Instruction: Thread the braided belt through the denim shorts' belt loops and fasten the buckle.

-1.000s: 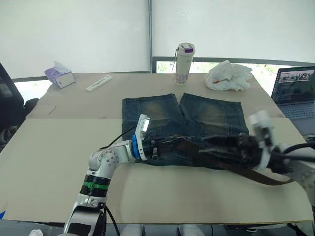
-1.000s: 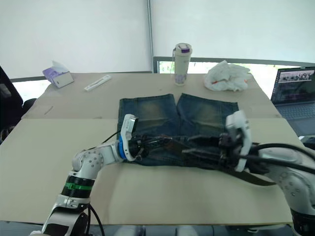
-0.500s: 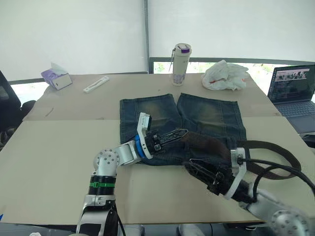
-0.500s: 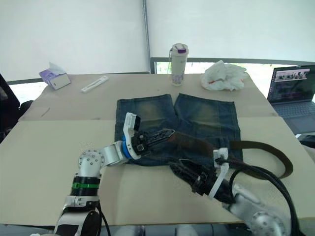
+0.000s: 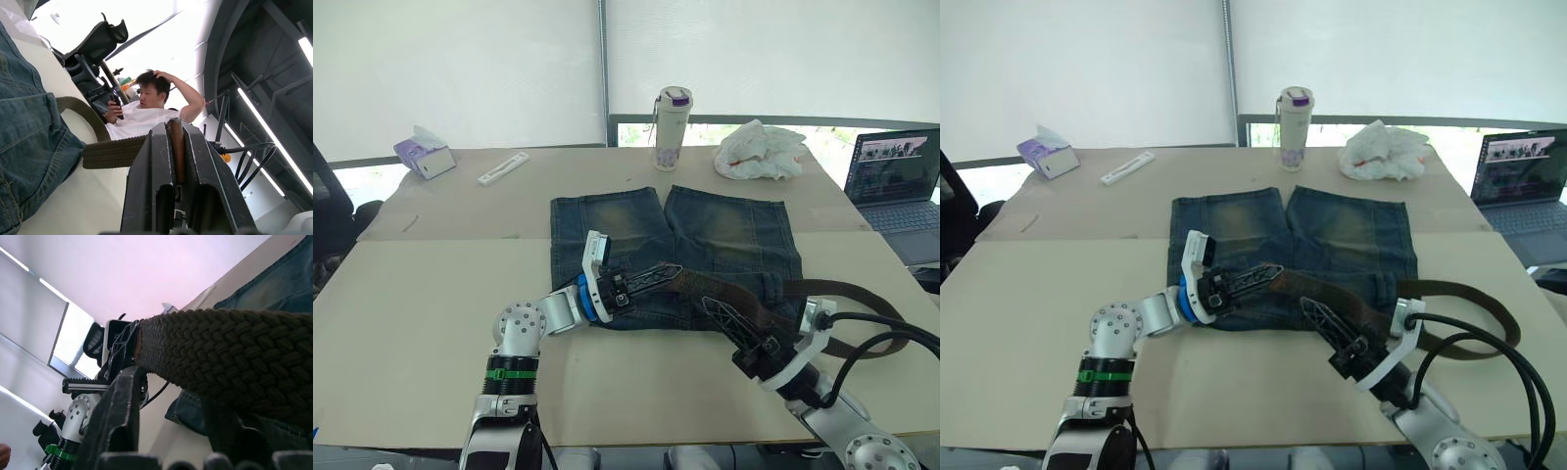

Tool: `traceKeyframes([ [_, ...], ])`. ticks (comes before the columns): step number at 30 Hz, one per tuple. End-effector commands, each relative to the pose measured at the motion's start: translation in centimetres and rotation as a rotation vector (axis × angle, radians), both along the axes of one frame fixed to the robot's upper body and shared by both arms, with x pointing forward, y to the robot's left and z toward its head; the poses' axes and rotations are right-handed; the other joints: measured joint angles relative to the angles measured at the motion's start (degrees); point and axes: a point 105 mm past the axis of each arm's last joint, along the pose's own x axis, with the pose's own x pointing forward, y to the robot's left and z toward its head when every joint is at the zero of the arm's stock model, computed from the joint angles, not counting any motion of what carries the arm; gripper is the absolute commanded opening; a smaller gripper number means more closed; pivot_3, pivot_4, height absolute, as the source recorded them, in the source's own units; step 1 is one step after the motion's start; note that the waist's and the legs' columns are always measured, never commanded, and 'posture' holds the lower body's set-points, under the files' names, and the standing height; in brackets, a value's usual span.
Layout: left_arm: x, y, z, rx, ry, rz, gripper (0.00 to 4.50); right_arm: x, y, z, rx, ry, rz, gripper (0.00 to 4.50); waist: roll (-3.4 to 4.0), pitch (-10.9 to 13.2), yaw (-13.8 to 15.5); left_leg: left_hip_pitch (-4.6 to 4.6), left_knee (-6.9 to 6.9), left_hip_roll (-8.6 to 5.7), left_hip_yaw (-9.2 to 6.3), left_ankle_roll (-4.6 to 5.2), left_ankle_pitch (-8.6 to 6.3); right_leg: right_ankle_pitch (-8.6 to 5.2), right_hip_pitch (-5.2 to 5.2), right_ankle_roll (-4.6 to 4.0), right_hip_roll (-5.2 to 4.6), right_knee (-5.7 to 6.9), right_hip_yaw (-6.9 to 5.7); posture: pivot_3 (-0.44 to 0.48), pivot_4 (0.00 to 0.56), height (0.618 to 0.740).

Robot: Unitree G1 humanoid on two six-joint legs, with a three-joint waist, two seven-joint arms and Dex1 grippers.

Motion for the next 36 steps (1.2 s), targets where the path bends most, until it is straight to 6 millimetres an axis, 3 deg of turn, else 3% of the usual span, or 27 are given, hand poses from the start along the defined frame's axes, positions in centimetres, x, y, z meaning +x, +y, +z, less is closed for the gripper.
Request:
traceKeyframes([
  [1,-0.6,-0.3,0.7,-0.018,-0.037,-0.033,0.0,0.2,0.1,1.7,0.028,-0.074,-0.017,0.49,0.0,0.0,0.0,0.0,0.0,0.0,0.0,0.0,0.0,0.0,0.0,0.0,0.0,0.0,0.0,0.0,0.15,0.74],
  [3,-0.7,-0.3,0.5,-0.013,-0.036,-0.035,0.0,0.3,0.1,2.1,0.054,-0.09,-0.027,0.03,0.0,0.0,0.1,-0.01,0.0,0.0,-0.01,0.0,0.0,0.0,0.0,0.0,-0.01,-0.01,0.0,0.0,0.15,0.74],
  [18,-0.9,-0.4,-0.1,0.007,-0.043,-0.035,0.0,0.7,0.6,2.8,0.11,-0.093,-0.055,0.03,0.0,0.0,0.1,-0.02,-0.02,0.01,-0.01,0.0,0.0,0.0,-0.02,0.0,-0.03,-0.03,0.0,0.0,0.15,0.74],
  [20,-0.2,-0.3,-0.2,0.02,-0.054,0.015,0.0,0.7,0.4,3.1,0.122,-0.103,-0.054,0.03,0.0,0.0,0.1,-0.02,-0.02,0.02,-0.01,0.0,0.0,0.0,-0.02,0.0,-0.03,-0.03,0.0,0.0,0.15,0.74],
  [25,0.3,-0.2,-0.2,0.055,-0.113,0.057,2.08,0.5,-0.5,3.3,0.094,-0.098,-0.043,0.0,0.0,0.0,0.1,-0.05,-0.02,0.0,-0.01,0.0,0.0,0.01,-0.02,-0.01,-0.06,-0.05,0.0,0.0,0.15,0.74],
  [30,-0.3,0.8,0.3,0.259,-0.544,0.115,4.46,0.8,-6.6,3.0,-0.07,-0.032,-0.132,0.0,0.0,0.0,0.3,-0.06,-0.06,-0.03,0.05,0.0,0.0,0.12,0.01,-0.21,-0.08,-0.15,0.01,0.0,0.15,0.74],
  [32,-0.3,1.2,0.2,0.321,-0.676,0.131,4.46,1.1,-9.2,2.7,-0.136,0.012,-0.18,0.0,0.03,0.0,0.3,-0.06,-0.07,-0.03,0.1,0.0,0.0,0.12,0.03,-0.23,-0.1,-0.21,0.03,0.0,0.15,0.74],
  [36,0.4,1.5,-0.7,0.392,-0.769,0.162,4.46,1.6,-12.7,2.2,-0.213,0.084,-0.219,0.0,-0.1,0.1,0.4,-0.13,-0.07,0.0,0.25,0.01,0.0,0.12,0.07,-0.24,-0.11,-0.35,0.04,0.0,0.15,0.74],
])
